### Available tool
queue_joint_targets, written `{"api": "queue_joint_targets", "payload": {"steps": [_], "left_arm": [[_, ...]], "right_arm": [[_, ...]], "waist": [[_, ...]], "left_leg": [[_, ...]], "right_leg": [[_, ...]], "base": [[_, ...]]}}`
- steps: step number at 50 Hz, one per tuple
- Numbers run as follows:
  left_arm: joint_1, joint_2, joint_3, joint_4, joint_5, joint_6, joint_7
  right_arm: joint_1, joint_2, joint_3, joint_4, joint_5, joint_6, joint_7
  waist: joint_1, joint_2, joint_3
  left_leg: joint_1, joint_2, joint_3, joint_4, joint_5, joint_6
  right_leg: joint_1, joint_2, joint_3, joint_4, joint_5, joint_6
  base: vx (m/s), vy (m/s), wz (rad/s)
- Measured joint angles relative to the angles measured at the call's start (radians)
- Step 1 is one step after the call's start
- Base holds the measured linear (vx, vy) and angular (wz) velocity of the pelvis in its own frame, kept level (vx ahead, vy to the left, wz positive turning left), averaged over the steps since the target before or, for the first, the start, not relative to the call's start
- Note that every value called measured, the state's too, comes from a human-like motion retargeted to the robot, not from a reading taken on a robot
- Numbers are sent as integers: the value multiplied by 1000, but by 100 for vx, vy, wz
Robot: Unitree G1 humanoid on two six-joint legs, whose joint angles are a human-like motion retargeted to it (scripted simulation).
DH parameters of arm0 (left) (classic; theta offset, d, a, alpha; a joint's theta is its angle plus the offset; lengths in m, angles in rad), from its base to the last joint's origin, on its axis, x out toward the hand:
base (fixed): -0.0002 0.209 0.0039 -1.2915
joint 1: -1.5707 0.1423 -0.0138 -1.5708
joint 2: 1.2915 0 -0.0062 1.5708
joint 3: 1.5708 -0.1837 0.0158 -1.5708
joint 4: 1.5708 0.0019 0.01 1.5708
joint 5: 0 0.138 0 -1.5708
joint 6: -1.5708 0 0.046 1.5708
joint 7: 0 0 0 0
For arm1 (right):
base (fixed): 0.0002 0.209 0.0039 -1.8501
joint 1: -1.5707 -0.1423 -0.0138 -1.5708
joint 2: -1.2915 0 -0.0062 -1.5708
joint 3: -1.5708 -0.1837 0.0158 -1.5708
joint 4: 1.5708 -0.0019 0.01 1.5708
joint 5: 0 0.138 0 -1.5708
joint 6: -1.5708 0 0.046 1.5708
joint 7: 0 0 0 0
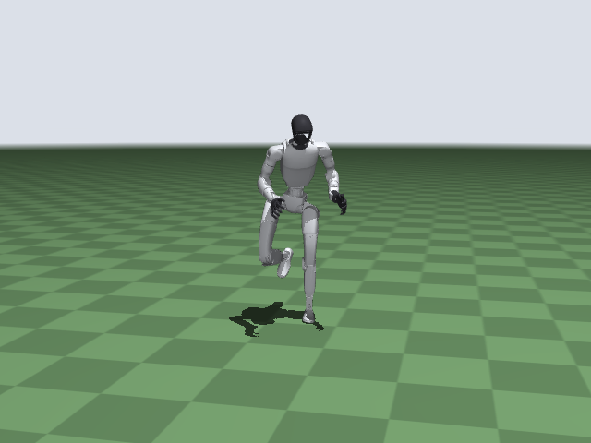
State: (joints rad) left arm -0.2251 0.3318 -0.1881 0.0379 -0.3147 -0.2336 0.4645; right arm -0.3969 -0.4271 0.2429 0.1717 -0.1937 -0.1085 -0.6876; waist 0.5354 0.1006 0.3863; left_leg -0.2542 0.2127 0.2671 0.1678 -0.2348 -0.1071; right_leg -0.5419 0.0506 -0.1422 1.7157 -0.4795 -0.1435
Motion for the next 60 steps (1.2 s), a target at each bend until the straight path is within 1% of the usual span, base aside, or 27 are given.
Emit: {"api": "queue_joint_targets", "payload": {"steps": [3,5,7,10,12,15,17,18,19,20,22,24,25,27,29,30,32,35,38,40,46,48,50,53,55,58,60], "left_arm": [[-176,-8,-51,21,24,-20,58],[-267,37,-86,41,46,-5,67],[-345,107,-125,79,17,9,45],[-425,217,-190,116,-78,28,-13],[-457,255,-227,122,-106,21,-43],[-540,263,-237,125,-72,5,-102],[-633,225,-206,127,-31,2,-148],[-678,196,-185,126,-8,5,-162],[-712,155,-175,122,-15,4,-163],[-741,108,-171,117,-38,3,-158],[-751,16,-175,89,-129,-8,-86],[-748,-46,-182,50,-158,-15,-88],[-737,-74,-189,23,-165,-13,-113],[-655,-111,-169,-67,-157,16,-240],[-532,-139,-125,-173,-168,47,-374],[-464,-147,-103,-223,-183,48,-428],[-329,-184,-106,-298,-310,77,-436],[-166,-195,-186,-351,-453,43,-394],[-69,-168,-241,-392,-533,-25,-406],[-28,-133,-222,-427,-488,-53,-415],[-27,-68,-91,-653,-198,-95,-145],[-150,-43,-15,-693,-78,-11,-130],[-364,10,42,-678,17,103,-173],[-885,143,-28,-377,330,259,-225],[-1256,211,-239,-14,457,299,-109],[-1673,164,-643,737,415,310,87],[-1812,90,-844,1191,373,296,-60]], "right_arm": [[235,-28,-60,-151,4,-87,105],[324,-86,-104,-217,37,-107,165],[357,-150,-155,-243,102,-90,217],[374,-213,-229,-218,168,-36,274],[393,-246,-270,-173,152,0,274],[414,-280,-327,-101,105,41,226],[433,-270,-396,-80,126,44,179],[448,-253,-437,-79,156,38,157],[483,-226,-482,-80,191,30,137],[528,-194,-530,-81,228,20,116],[636,-110,-595,-83,213,91,136],[674,-2,-615,-101,291,65,124],[687,52,-613,-104,324,49,129],[699,125,-570,-102,342,37,188],[679,155,-509,-116,365,14,217],[655,172,-473,-134,412,-27,197],[600,169,-438,-171,382,-17,173],[511,151,-405,-250,328,-43,129],[369,112,-334,-329,281,-77,79],[234,50,-274,-384,215,-65,104],[1,-137,-179,-675,118,-82,179],[65,-155,-152,-744,153,-94,167],[170,-183,-163,-767,185,-90,189],[260,-242,-187,-750,232,-93,229],[291,-269,-179,-761,210,-109,200],[261,-307,-108,-813,157,-138,90],[189,-338,-50,-850,149,-153,74]], "waist": [[-195,45,-64],[-353,84,-76],[-535,129,-17],[-822,147,121],[-973,108,134],[-1091,62,134],[-1067,36,132],[-1036,23,127],[-1039,3,127],[-1059,-19,129],[-1155,-64,134],[-1117,-74,128],[-1088,-70,120],[-1043,-71,106],[-984,-91,90],[-952,-92,79],[-900,-86,57],[-803,-107,16],[-709,-124,36],[-683,-103,73],[-845,-17,128],[-894,40,130],[-944,92,129],[-986,108,100],[-1029,123,92],[-1095,146,92],[-1138,161,104]], "left_leg": [[43,36,-77,-10,-14,29],[65,75,-138,25,-30,4],[117,115,-209,94,-41,-64],[257,167,-328,147,-21,-151],[333,149,-393,144,-9,-155],[426,150,-440,175,-37,-155],[456,124,-410,201,-49,-155],[457,105,-385,218,-50,-155],[481,86,-400,218,-58,-155],[518,67,-436,210,-68,-155],[605,65,-577,171,-82,-155],[619,72,-583,170,-114,-155],[612,89,-590,177,-135,-155],[627,119,-613,176,-163,-143],[659,82,-600,174,-162,-108],[664,79,-587,171,-157,-107],[652,78,-586,172,-155,-120],[628,65,-601,172,-169,-126],[623,58,-603,159,-161,-105],[600,87,-592,156,-127,-113],[390,120,-634,188,33,-155],[340,138,-572,161,101,-155],[327,163,-458,119,154,-155],[320,78,-155,28,303,-155],[315,62,6,-22,378,-155],[312,95,137,-55,456,-155],[314,123,166,-59,493,-155]], "right_leg": [[-328,53,-91,397,-116,39],[-552,74,-149,568,-189,104],[-695,14,-189,626,-239,139],[-766,-214,-219,548,-240,156],[-813,-415,-166,404,-129,213],[-804,-623,-163,17,265,335],[-740,-587,-197,-447,617,405],[-684,-509,-210,-766,769,405],[-577,-479,-190,-1082,818,405],[-445,-472,-153,-1397,816,405],[-126,-655,-257,-1792,618,405],[-91,-685,-372,-1803,465,405],[-49,-686,-436,-1803,458,405],[125,-692,-556,-1744,562,402],[207,-716,-570,-1564,542,377],[233,-702,-573,-1479,492,358],[297,-643,-559,-1365,353,349],[400,-508,-512,-1378,198,339],[370,-436,-358,-1501,361,305],[270,-401,-265,-1439,434,282],[18,-397,-260,-1228,357,207],[-19,-389,-271,-1241,348,176],[-74,-416,-292,-1148,303,193],[-36,-419,-273,-1405,375,202],[-32,-423,-293,-1470,397,237],[-11,-384,-334,-1516,389,249],[14,-351,-359,-1535,379,241]], "base": [[24,2,138],[28,1,157],[34,-2,202],[39,-6,261],[39,-1,248],[33,-5,134],[11,-28,-37],[11,-44,-29],[28,-46,73],[64,-29,293],[74,-28,342],[40,-53,82],[38,-54,40],[47,-41,46],[44,-35,-19],[40,-50,-52],[43,-59,-40],[43,-66,-31],[32,-58,-50],[22,-50,-62],[25,-42,14],[25,-31,38],[29,-24,31],[16,-10,4],[18,-18,39],[22,-28,21],[23,-24,0]]}}
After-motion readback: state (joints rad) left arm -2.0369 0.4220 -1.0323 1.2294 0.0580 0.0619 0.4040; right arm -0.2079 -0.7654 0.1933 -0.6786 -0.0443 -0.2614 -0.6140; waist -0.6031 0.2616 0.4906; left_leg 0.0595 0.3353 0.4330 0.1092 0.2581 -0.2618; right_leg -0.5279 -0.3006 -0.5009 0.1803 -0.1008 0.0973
